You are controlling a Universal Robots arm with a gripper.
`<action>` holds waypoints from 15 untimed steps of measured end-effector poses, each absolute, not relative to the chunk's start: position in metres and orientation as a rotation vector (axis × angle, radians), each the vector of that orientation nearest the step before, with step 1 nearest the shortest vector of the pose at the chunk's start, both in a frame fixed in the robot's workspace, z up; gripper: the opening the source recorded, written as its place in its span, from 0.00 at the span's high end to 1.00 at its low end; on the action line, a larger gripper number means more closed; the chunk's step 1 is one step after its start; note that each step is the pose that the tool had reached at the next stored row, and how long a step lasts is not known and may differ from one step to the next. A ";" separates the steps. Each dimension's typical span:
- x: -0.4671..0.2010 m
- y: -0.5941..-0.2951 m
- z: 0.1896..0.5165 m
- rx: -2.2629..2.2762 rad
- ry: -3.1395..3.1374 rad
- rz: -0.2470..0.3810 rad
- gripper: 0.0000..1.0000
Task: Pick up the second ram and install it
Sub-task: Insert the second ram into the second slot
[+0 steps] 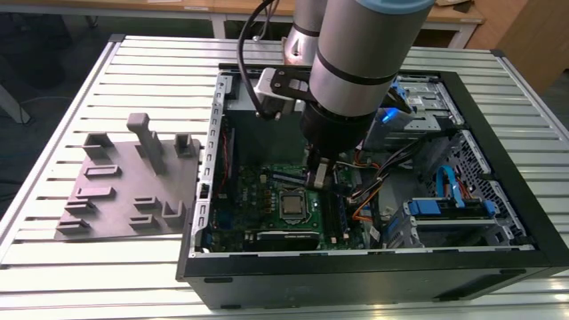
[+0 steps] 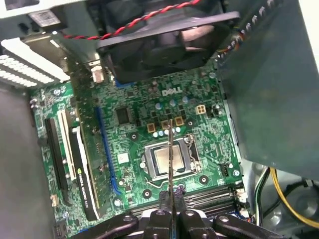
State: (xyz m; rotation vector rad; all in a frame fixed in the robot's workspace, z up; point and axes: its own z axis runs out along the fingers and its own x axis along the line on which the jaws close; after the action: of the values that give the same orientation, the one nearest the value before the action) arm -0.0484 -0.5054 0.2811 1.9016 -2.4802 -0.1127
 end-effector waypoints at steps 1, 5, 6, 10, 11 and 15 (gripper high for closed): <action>-0.048 -0.505 0.281 1.887 -2.492 -0.113 0.86; -0.048 -0.505 0.281 1.832 -2.535 -0.113 0.86; -0.048 -0.505 0.281 1.819 -2.544 -0.114 0.86; -0.048 -0.505 0.281 1.765 -2.584 -0.114 0.86; -0.048 -0.505 0.281 1.751 -2.594 -0.114 0.86; -0.048 -0.505 0.281 1.692 -2.635 -0.114 0.86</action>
State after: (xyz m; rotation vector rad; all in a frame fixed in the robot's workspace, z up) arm -0.0484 -0.5054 0.2809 1.6919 -2.6349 -0.1143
